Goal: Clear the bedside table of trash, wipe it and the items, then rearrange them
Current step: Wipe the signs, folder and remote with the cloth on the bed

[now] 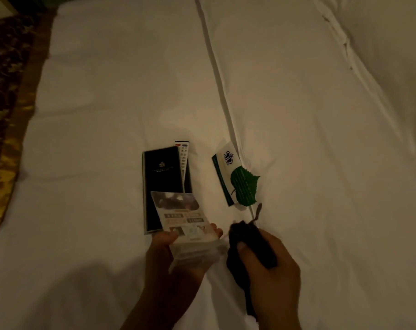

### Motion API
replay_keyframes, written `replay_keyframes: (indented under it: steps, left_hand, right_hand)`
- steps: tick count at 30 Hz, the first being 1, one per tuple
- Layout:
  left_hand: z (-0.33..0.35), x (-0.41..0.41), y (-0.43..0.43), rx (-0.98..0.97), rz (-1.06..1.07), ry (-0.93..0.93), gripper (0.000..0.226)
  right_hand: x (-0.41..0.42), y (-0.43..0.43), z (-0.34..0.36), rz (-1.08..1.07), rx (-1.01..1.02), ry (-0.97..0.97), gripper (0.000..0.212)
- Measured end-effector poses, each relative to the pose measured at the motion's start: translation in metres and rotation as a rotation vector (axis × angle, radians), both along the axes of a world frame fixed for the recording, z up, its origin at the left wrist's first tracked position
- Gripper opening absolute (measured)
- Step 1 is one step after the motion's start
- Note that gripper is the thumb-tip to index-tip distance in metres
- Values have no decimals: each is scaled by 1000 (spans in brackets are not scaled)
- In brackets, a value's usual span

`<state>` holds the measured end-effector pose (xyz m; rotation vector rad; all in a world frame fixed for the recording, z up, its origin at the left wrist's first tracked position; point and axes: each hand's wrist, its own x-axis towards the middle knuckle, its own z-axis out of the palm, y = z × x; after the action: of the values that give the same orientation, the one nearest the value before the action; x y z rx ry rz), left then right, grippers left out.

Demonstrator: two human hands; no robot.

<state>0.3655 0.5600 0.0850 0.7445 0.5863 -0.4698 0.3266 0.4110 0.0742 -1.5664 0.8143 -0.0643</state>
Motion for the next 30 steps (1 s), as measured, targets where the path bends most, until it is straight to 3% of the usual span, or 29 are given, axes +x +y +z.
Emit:
replay_keyframes:
  steps: [2,3,6,8,9,13,15,16,19,22,24,27,30]
  left_hand:
    - [1,-4,6,-151,-26,45,80]
    - [1,-6,8,-189,-60,40,89]
    - [-4,-15,16,-231,-173,49,92]
    - [-3,-16,25,-237,-225,48,89]
    - [-1,-17,29,-247,-274,46,85]
    - [8,-17,47,-214,-313,175,96]
    - [19,-16,57,-273,-339,84,80]
    - [19,-15,66,-138,-328,72,65]
    - [1,-11,102,732,-254,85,72]
    - [-14,7,127,1193,-295,-34,79]
    - [-30,21,138,1550,-427,6,92]
    - [-47,32,143,1875,-543,152,99]
    - [-66,36,131,2079,-474,-219,87]
  right_hand:
    - [0,3,1,-46,84,26,36]
    - [0,4,3,37,-26,-12,35]
    - [3,4,11,565,-428,-174,24]
    - [12,2,10,786,-440,-159,25]
    - [17,0,6,789,-436,-128,23]
    - [38,2,-5,474,-458,-106,22]
    - [44,6,-9,414,-359,-120,24]
    - [46,8,-10,408,-311,-121,28]
    - [47,12,-13,430,-254,-115,35]
    - [48,19,-17,480,-269,-79,39]
    - [52,24,-19,522,-286,-70,27]
    - [59,27,-19,563,-290,-75,12]
    - [65,27,-20,563,-300,-84,8]
